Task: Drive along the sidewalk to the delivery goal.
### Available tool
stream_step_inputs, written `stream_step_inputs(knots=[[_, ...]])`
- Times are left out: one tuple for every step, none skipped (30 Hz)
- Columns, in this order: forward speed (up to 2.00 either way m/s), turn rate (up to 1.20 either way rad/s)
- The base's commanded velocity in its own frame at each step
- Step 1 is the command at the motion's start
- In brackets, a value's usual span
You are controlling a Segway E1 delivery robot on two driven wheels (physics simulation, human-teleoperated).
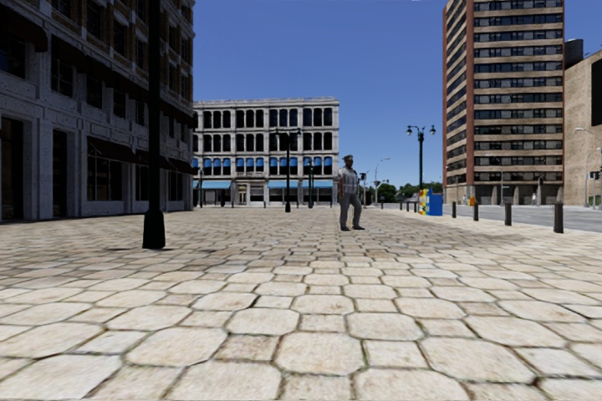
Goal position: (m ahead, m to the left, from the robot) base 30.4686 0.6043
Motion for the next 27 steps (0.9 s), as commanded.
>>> stream_step_inputs(knots=[[2.0,0.0],[2.0,0.0],[2.0,0.0],[2.0,0.0],[2.0,0.2],[2.0,0.2],[2.0,0.41],[2.0,0.52],[2.0,0.57],[2.0,0.58],[2.0,0.16],[2.0,0.02],[2.0,0.02],[2.0,0.0],[2.0,0.0],[2.0,0.0],[2.0,0.0],[2.0,0.0],[2.0,0.0],[2.0,0.0],[2.0,0.0],[2.0,0.0],[2.0,0.0],[2.0,0.0],[2.0,0.0],[2.0,0.0],[2.0,0.07]])
